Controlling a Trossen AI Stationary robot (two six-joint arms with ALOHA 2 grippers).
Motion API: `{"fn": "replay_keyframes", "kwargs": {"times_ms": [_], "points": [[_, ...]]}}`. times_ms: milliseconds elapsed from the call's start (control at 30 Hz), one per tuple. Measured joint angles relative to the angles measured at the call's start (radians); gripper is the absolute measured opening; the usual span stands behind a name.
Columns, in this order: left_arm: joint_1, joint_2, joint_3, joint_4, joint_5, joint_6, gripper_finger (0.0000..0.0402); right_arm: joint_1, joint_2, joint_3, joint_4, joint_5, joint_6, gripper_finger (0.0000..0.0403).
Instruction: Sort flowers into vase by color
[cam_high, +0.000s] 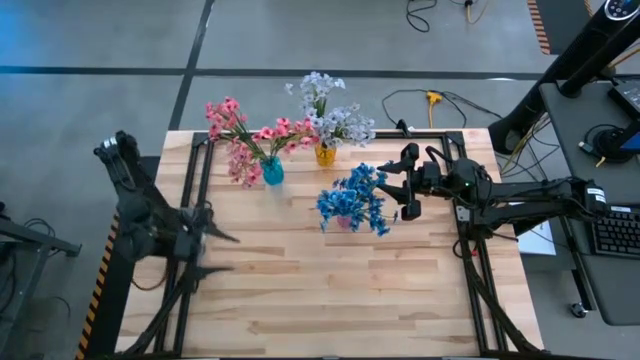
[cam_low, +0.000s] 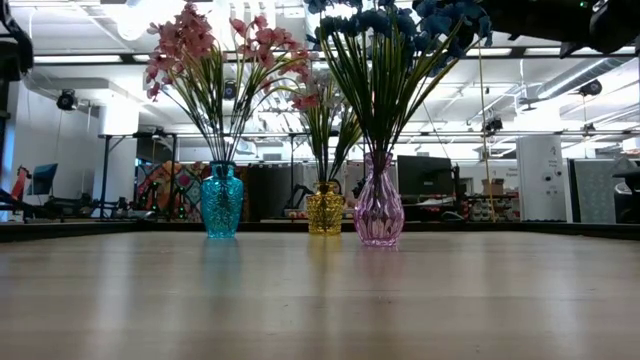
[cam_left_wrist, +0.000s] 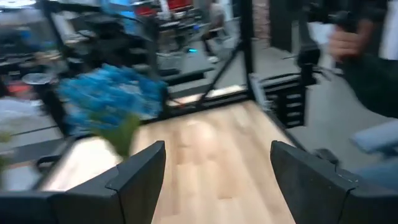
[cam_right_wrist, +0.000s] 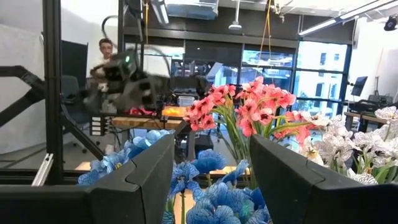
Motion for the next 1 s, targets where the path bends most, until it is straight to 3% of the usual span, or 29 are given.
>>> {"fn": "replay_keyframes", "kwargs": {"times_ms": [167, 267, 400, 500, 667, 767, 1000], "points": [[0.0, 0.026, -0.186, 0.186, 0.13, -0.055, 0.0271, 0.0, 0.0, 0.0, 0.0, 0.0, 0.011, 0.0203], [0.013, 0.049, -0.31, 0.314, 0.115, -0.097, 0.0271, 0.0, 0.0, 0.0, 0.0, 0.0, 0.015, 0.0203], [0.092, 0.067, -0.431, 0.638, 0.112, 0.003, 0.0268, 0.0, 0.0, 0.001, 0.013, 0.0, 0.027, 0.0203], [0.19, 0.073, -0.479, 0.767, 0.165, 0.061, 0.0257, 0.0, 0.0, 0.006, 0.024, -0.002, 0.035, 0.0203], [0.368, 0.074, -0.479, 0.728, 0.283, 0.091, 0.0226, 0.003, 0.0, 0.008, 0.023, -0.004, 0.048, 0.0203], [0.41, 0.046, -0.436, 0.644, 0.344, 0.175, 0.0206, 0.003, -0.007, 0.002, 0.021, -0.034, 0.032, 0.0203], [0.409, -0.093, -0.259, 0.185, 0.31, 0.23, 0.0157, 0.002, -0.101, -0.051, 0.023, -0.057, 0.014, 0.0203]]}}
